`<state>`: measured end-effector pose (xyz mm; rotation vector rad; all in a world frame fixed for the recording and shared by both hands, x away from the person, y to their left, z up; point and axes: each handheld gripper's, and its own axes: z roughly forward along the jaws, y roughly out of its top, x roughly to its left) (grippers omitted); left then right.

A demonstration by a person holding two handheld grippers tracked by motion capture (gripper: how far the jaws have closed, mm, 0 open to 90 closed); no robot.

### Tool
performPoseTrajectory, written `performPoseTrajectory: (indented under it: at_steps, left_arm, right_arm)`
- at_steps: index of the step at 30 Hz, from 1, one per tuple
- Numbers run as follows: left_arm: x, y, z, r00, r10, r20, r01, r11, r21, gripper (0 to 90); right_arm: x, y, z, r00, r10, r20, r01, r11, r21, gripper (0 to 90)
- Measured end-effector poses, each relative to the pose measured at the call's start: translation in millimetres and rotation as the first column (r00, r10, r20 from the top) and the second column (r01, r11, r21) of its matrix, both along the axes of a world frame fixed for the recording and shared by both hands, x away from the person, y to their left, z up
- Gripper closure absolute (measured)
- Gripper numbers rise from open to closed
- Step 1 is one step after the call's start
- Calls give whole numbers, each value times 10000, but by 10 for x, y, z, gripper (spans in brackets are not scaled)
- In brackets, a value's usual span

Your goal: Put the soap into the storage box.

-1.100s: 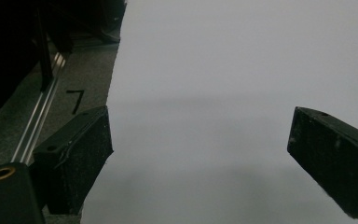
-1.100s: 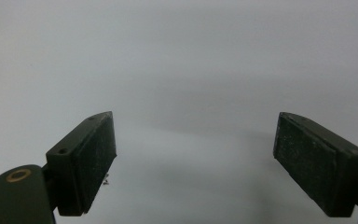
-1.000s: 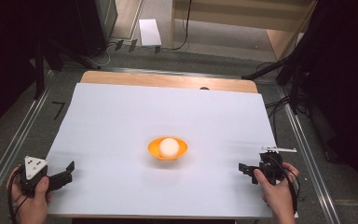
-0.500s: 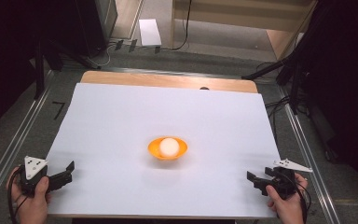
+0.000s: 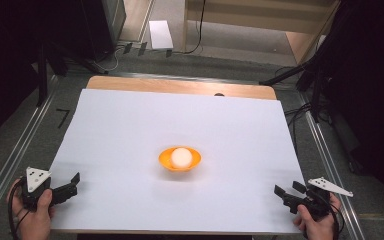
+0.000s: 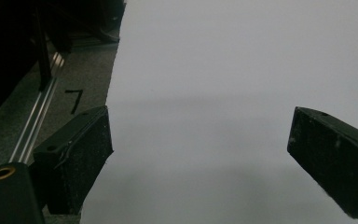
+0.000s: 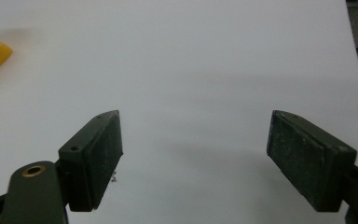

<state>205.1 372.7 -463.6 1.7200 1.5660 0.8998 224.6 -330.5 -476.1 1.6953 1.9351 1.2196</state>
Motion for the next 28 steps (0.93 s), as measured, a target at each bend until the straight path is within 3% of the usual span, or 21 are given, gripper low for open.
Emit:
performPoseTrajectory:
  at_steps: [9,28]
  left_arm:
    - [6,-3,-1,10000,-30,-41,30,10000,36,71]
    - [14,-9,-2,9999,-46,-116,47,9999,94,70]
  right_arm:
    - [36,41,-44,9996,-215,174,217,9997,-145,188]
    - [85,101,-71,10000,-28,76,31,9993,-376,189]
